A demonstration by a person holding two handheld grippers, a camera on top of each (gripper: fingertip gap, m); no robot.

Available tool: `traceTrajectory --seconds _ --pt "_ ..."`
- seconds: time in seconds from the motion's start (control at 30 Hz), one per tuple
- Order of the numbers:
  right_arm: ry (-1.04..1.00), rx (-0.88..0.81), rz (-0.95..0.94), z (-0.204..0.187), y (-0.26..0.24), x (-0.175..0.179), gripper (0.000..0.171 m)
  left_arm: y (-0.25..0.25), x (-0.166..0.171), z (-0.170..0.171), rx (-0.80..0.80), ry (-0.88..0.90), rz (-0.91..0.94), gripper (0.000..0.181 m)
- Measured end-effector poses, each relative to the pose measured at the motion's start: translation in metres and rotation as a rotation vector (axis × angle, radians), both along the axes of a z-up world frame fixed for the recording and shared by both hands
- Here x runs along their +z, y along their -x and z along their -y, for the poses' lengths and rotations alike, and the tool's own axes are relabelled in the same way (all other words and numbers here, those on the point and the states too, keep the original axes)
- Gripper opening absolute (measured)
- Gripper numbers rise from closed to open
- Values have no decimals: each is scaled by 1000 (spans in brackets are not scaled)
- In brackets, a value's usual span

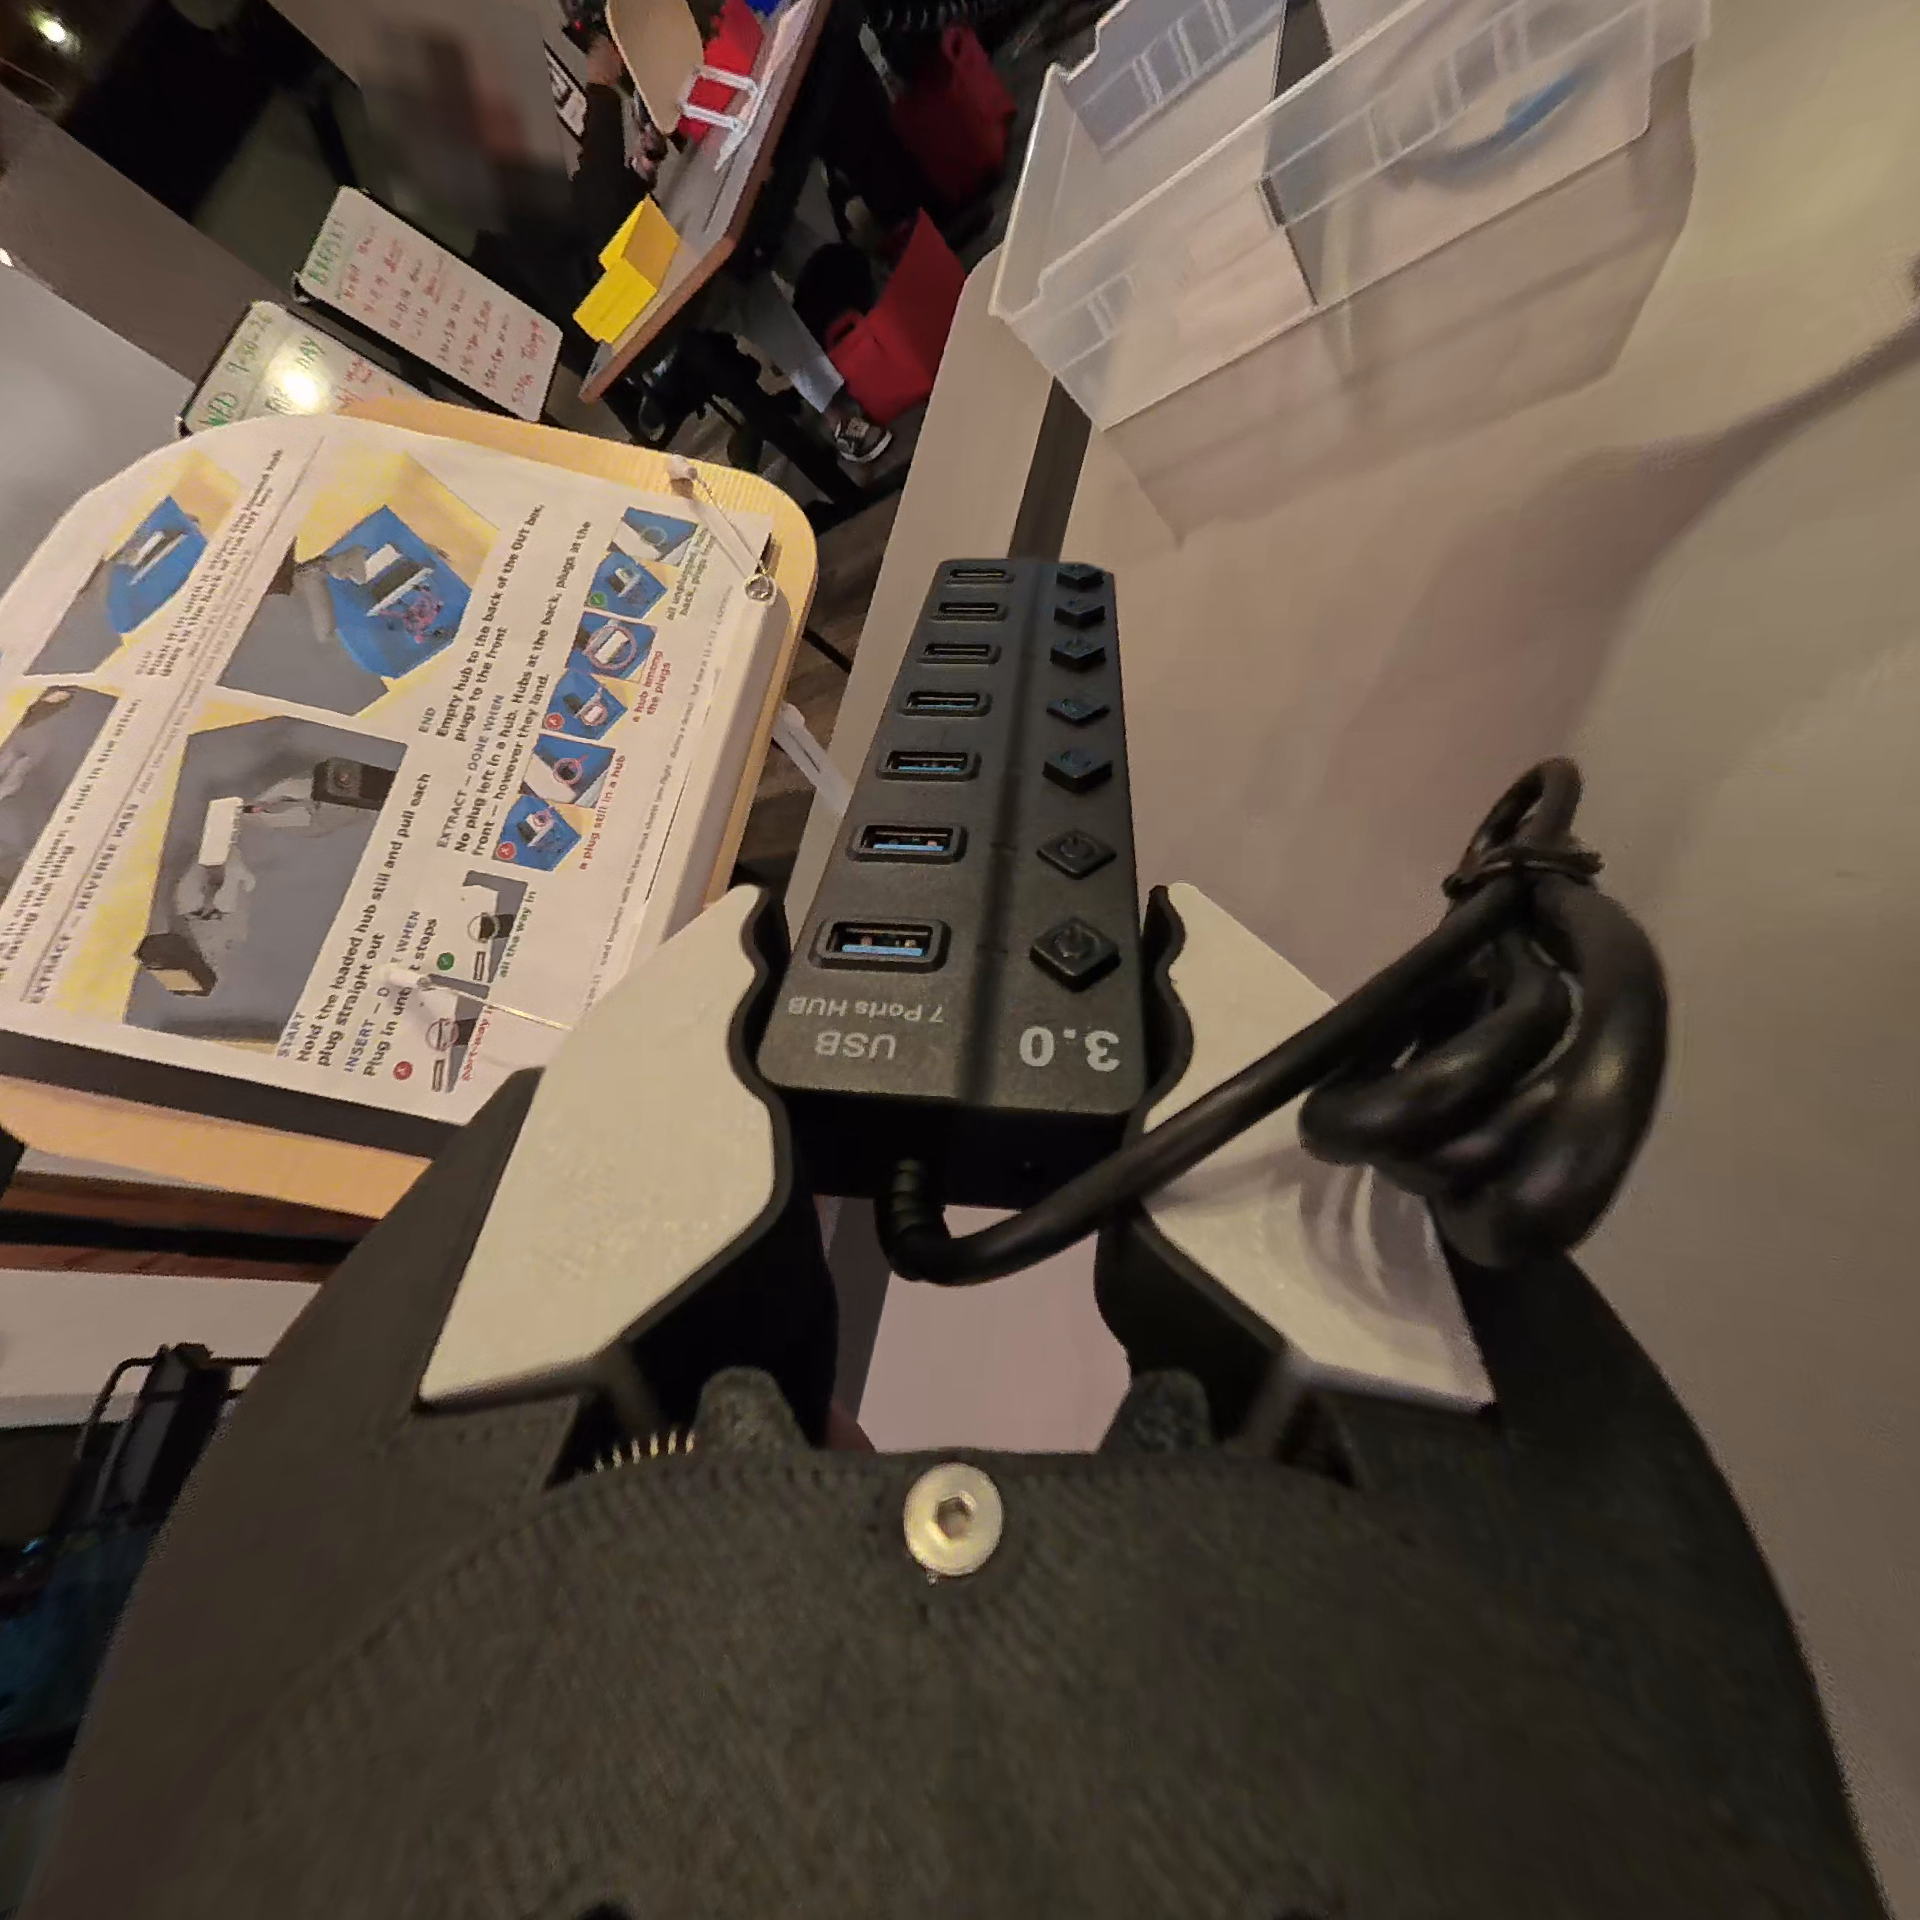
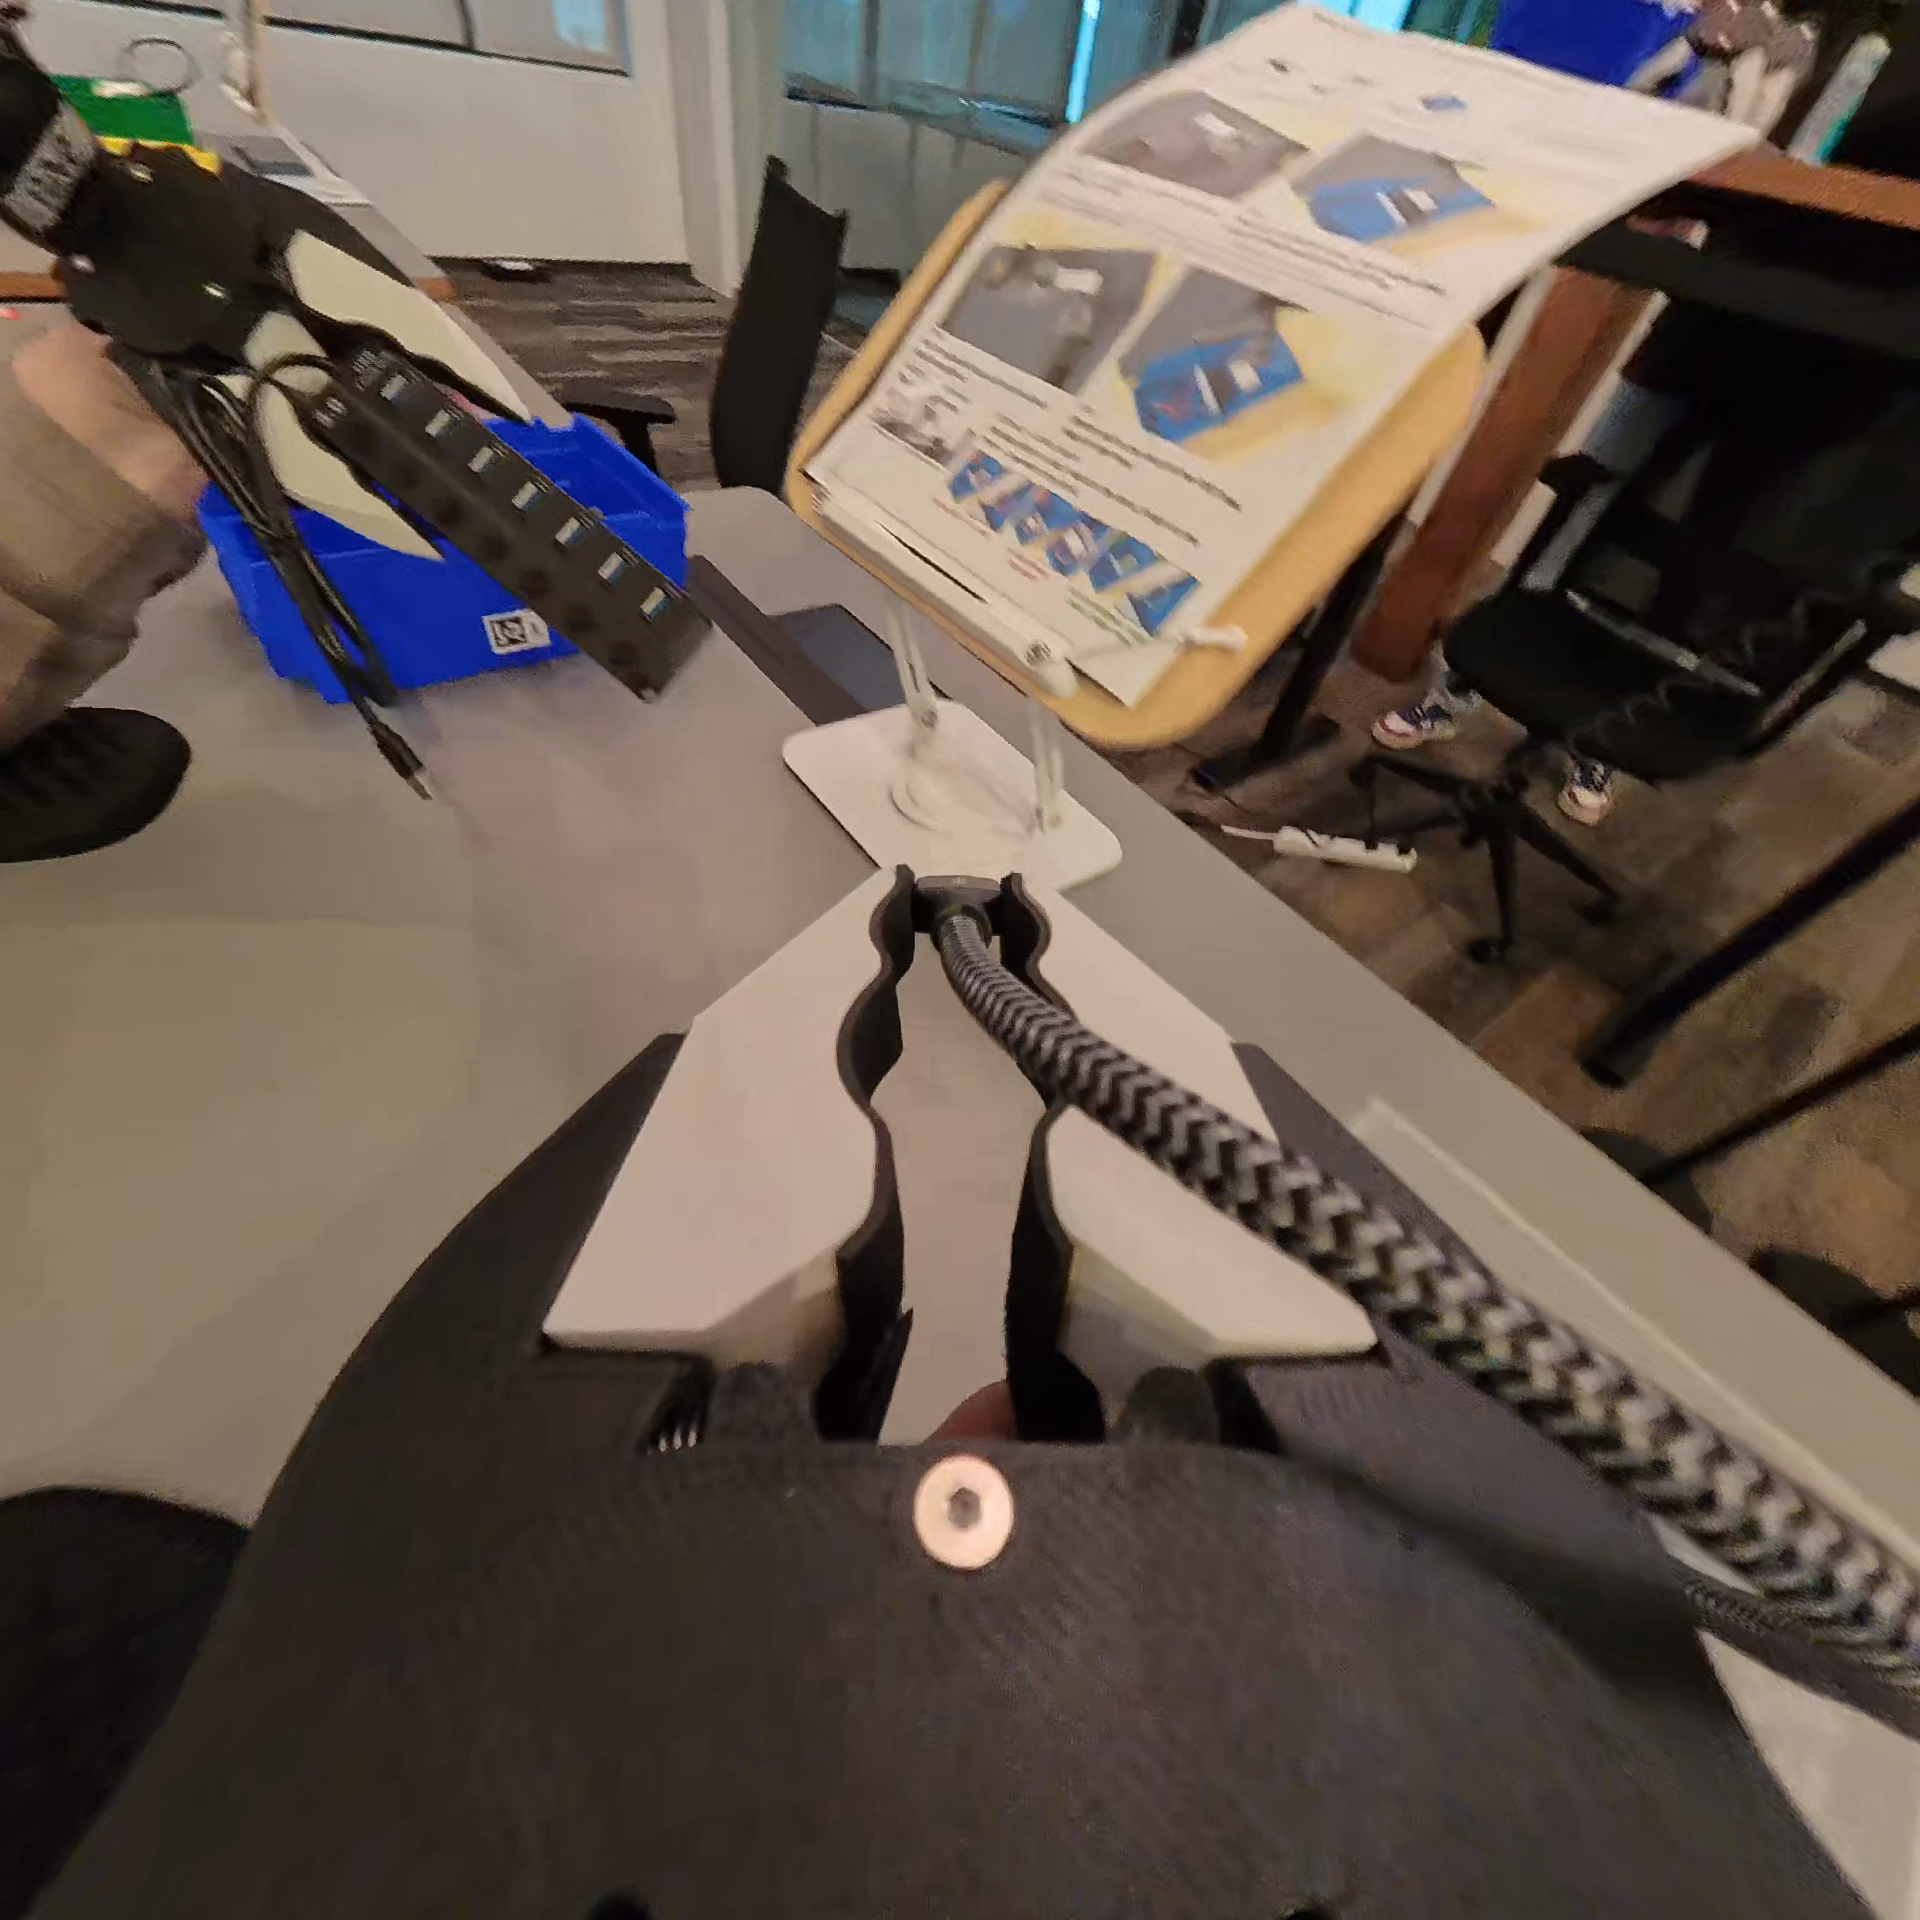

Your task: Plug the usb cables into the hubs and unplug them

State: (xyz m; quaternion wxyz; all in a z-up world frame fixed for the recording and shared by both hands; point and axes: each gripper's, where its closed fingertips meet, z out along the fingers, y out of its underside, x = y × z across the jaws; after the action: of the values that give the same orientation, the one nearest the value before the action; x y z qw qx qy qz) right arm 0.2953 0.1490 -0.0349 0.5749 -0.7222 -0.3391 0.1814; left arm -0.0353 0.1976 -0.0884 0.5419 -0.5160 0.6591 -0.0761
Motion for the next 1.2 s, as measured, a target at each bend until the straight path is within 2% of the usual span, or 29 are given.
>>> traceTrajectory --seconds 0.13,0.23,0.5,0.63,0.77,0.9,1.03,1.1,1.2 --pt "123 -57 -6 11 -53 -34 13 1 3 3 4 -22 -2 65" --pt "265 -105 26 16 -81 -76 13 0 2 3 10 -38 -23 66" --pt "625 -78 -4 27 -96 -174 14 -5 0 7 -16 -26 -17 65" --pt "768 -93 17 30 -100 -201 14 -5 -1 8 -24 -22 -21 65" --pt "850 -165 182 36 -115 -218 32 -6 -4 8 -29 -19 -30 65" --pt "859 -194 301 45 -122 -215 41 -6 -4 9 -33 -18 -28 65" --pt "794 -272 422 53 -134 -190 45 -6 -2 10 -35 -19 -18 65" --pt "657 -297 457 51 -124 -156 44 -5 0 11 -38 -19 -13 65" --pt "365 -179 441 40 -60 -91 43 -7 2 12 -45 -13 -1 65"
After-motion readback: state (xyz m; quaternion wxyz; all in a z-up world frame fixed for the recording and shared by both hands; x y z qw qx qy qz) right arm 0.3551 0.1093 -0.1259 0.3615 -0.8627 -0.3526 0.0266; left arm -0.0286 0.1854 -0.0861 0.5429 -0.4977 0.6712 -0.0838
